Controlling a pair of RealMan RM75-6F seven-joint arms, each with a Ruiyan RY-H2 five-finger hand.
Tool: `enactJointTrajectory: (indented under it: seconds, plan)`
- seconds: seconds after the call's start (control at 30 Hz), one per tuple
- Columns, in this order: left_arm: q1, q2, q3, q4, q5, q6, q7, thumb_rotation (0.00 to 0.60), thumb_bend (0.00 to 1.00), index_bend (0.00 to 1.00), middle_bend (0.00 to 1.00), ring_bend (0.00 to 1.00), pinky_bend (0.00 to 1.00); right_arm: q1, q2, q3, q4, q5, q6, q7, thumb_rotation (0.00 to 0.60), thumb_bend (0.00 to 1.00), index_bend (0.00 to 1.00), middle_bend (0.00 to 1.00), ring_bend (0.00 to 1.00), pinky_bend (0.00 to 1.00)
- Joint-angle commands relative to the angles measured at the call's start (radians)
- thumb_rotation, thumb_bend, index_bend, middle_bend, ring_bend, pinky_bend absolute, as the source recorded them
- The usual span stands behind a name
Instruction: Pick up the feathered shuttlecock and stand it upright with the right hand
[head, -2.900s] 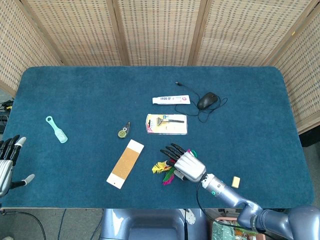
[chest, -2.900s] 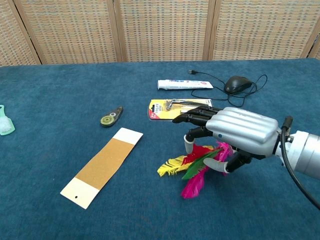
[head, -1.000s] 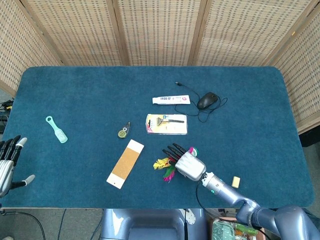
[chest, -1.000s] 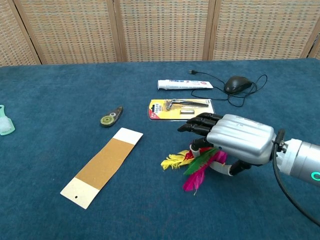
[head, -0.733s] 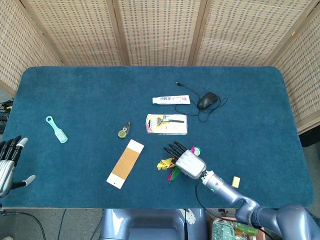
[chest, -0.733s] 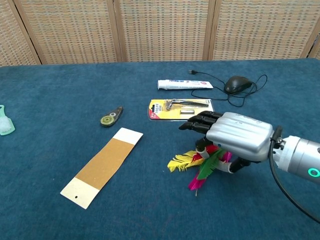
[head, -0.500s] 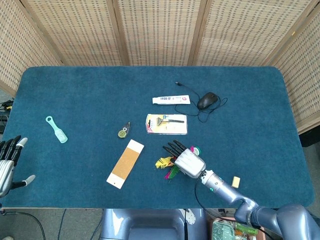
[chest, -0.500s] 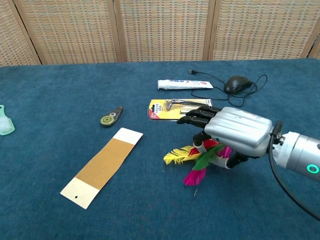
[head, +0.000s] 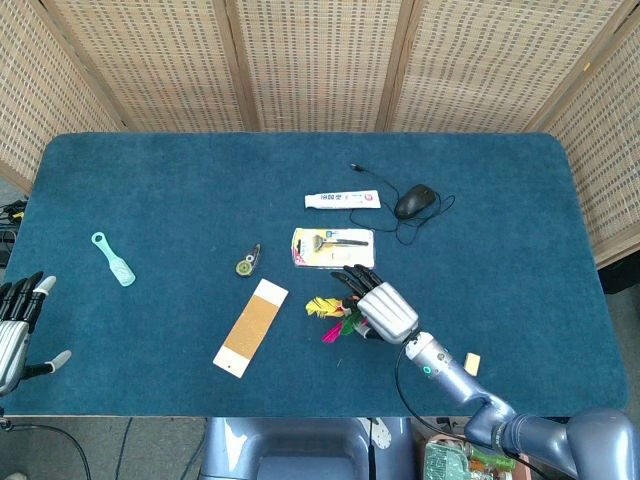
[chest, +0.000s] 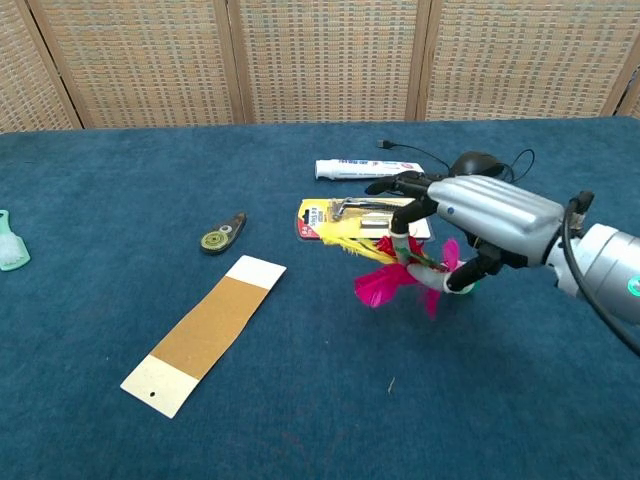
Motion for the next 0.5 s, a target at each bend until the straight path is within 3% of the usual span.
enactJointTrajectory:
  seconds: [0.03,0.27,0.5]
  plan:
    - [0.001,0.000,0.001,0.000,0.001,0.001,0.000,0.600,0.00,0.00,0.00,0.00,0.00,-0.015,0.053,0.051,-0.072,0.111,-0.056,0.192,0.600,0.43,0.64,0.08,0.00,0.08]
    - [0.001,-0.001,0.000,-0.002,-0.002,0.002,0.004,0.600,0.00,0.00,0.00,0.00,0.00,-0.034,0.096,0.103,-0.082,0.211,-0.110,0.424,0.600,0.43,0.64,0.08,0.00,0.08]
    - [0.001,-0.004,0.002,-0.003,0.000,0.002,0.009,0.600,0.00,0.00,0.00,0.00,0.00,-0.049,0.110,0.123,-0.046,0.232,-0.111,0.541,0.600,0.43,0.64,0.09,0.00,0.08]
